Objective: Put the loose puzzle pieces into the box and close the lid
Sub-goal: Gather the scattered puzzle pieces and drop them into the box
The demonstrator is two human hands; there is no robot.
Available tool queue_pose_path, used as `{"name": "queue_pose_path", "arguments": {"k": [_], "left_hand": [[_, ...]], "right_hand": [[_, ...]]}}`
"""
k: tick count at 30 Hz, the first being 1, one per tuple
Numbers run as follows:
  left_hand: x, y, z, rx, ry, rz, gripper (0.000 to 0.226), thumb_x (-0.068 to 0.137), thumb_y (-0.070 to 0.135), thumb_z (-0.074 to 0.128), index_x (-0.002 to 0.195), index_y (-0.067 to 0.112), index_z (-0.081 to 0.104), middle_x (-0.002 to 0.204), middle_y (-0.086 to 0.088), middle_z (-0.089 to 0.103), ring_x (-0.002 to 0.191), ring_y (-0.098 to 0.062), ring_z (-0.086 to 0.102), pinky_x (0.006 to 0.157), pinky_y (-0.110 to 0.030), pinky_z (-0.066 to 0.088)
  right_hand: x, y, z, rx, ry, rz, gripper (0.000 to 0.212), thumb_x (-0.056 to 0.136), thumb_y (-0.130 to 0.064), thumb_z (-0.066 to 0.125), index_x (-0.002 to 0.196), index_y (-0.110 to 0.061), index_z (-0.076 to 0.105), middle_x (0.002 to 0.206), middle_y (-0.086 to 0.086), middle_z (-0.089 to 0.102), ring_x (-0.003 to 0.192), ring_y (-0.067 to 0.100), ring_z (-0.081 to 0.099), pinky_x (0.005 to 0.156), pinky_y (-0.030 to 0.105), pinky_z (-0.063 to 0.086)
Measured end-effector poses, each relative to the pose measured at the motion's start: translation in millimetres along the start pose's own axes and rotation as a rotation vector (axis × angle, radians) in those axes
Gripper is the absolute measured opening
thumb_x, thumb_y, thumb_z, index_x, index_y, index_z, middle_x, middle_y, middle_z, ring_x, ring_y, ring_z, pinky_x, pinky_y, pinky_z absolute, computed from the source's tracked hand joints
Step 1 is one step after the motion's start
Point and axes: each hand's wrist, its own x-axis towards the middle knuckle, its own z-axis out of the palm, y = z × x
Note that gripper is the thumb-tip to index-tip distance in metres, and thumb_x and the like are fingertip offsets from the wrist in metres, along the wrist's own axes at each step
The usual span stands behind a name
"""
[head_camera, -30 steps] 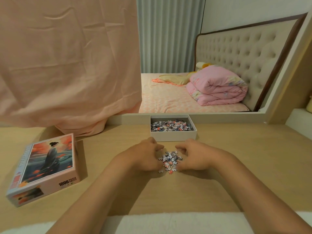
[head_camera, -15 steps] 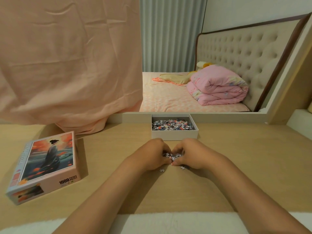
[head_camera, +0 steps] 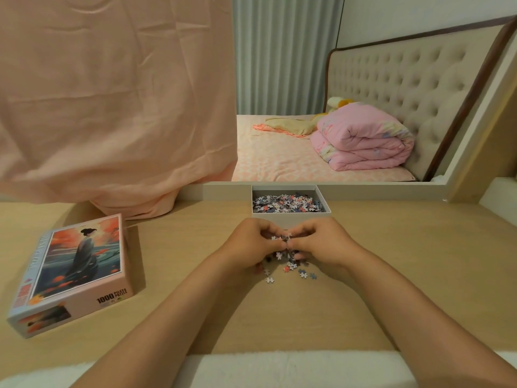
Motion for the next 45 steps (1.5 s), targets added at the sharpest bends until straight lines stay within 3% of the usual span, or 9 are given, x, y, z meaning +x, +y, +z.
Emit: {"name": "queue_pose_path", "arguments": {"k": [13, 17, 20, 26, 31, 33, 37, 41, 45], "left_hand": [[90.6, 39.5, -33.8, -0.13, 0.048, 0.07, 0.014, 0.089, 0.008, 0.069, 0.102, 0.007, 0.072, 0.088, -0.011, 0.073, 0.079, -0.02, 0.067, 0.086, -0.046, 0.057], [99.7, 22.6, -36.1, 0.096, -0.021, 0.104, 0.024, 0.095, 0.008, 0.058, 0.114, 0.013, 0.071, 0.104, -0.002, 0.072, 0.084, -0.003, 0.065, 0.08, -0.024, 0.054], [99.5, 16.8, -40.6, 0.251, -0.002, 0.16, 0.029, 0.097, 0.013, 0.055, 0.123, 0.017, 0.067, 0.12, 0.003, 0.068, 0.107, -0.008, 0.062, 0.097, -0.029, 0.048], [89.2, 0.7, -34.6, 0.747, -0.086, 0.325, 0.037, 0.097, 0.046, 0.046, 0.122, 0.029, 0.066, 0.125, 0.009, 0.065, 0.11, -0.015, 0.059, 0.093, -0.04, 0.047], [77.8, 2.6, -35.1, 0.702, -0.043, 0.304, 0.04, 0.1, 0.04, 0.046, 0.135, 0.025, 0.057, 0.143, 0.005, 0.051, 0.127, -0.018, 0.049, 0.107, -0.039, 0.038], [69.6, 4.8, -38.0, 0.617, 0.015, 0.342, 0.038, 0.099, 0.038, 0.049, 0.134, 0.027, 0.058, 0.138, 0.009, 0.053, 0.12, -0.013, 0.053, 0.102, -0.033, 0.041], [43.3, 9.8, -43.7, 0.513, 0.125, 0.416, 0.018, 0.093, 0.03, 0.056, 0.105, 0.031, 0.069, 0.102, 0.013, 0.058, 0.087, -0.006, 0.058, 0.08, -0.03, 0.048], [15.8, 9.4, -43.4, 0.644, -0.049, 0.283, 0.019, 0.088, 0.037, 0.057, 0.104, 0.033, 0.066, 0.099, 0.012, 0.056, 0.084, -0.007, 0.055, 0.084, -0.037, 0.051], [-3.6, -6.1, -34.2, 0.799, -0.235, 0.065, 0.054, 0.081, 0.053, 0.058, 0.131, 0.032, 0.055, 0.125, 0.007, 0.043, 0.121, -0.014, 0.041, 0.104, -0.04, 0.04]], "right_hand": [[82.9, -60.5, -30.0, -0.13, 0.153, -0.221, 0.013, 0.084, -0.002, 0.075, 0.095, -0.009, 0.076, 0.093, 0.011, 0.075, 0.084, 0.026, 0.072, 0.072, 0.034, 0.061], [97.0, -47.0, -33.6, -0.407, 0.122, -0.245, 0.02, 0.091, -0.008, 0.066, 0.104, -0.019, 0.077, 0.105, 0.001, 0.074, 0.098, 0.017, 0.067, 0.089, 0.038, 0.056], [93.7, -45.5, -36.6, -0.509, 0.164, -0.322, 0.021, 0.094, -0.012, 0.063, 0.106, -0.022, 0.077, 0.103, -0.005, 0.073, 0.098, 0.013, 0.066, 0.086, 0.029, 0.051], [78.7, -37.4, -24.8, -0.927, 0.009, -0.392, 0.026, 0.099, -0.03, 0.052, 0.112, -0.029, 0.074, 0.113, -0.006, 0.073, 0.104, 0.017, 0.065, 0.09, 0.038, 0.052], [71.3, -38.4, -29.2, -0.987, 0.052, -0.376, 0.025, 0.099, -0.028, 0.051, 0.106, -0.021, 0.074, 0.109, -0.001, 0.072, 0.102, 0.023, 0.064, 0.087, 0.035, 0.05], [63.1, -43.2, -30.4, -0.922, 0.109, -0.419, 0.025, 0.098, -0.027, 0.056, 0.117, -0.026, 0.072, 0.118, -0.004, 0.068, 0.109, 0.019, 0.061, 0.091, 0.031, 0.047], [38.1, -48.4, -23.4, -0.83, 0.063, -0.514, 0.021, 0.095, -0.023, 0.06, 0.11, -0.029, 0.075, 0.09, -0.016, 0.058, 0.076, -0.003, 0.054, 0.07, 0.018, 0.039], [15.7, -34.9, -5.4, -0.944, -0.213, -0.37, 0.026, 0.098, -0.022, 0.054, 0.115, -0.03, 0.072, 0.104, -0.004, 0.069, 0.088, 0.011, 0.064, 0.08, 0.03, 0.053], [5.3, -16.4, 3.7, -1.109, -0.265, -0.346, 0.028, 0.097, -0.011, 0.043, 0.107, -0.017, 0.068, 0.121, 0.0, 0.05, 0.118, 0.022, 0.044, 0.101, 0.038, 0.041]]}}
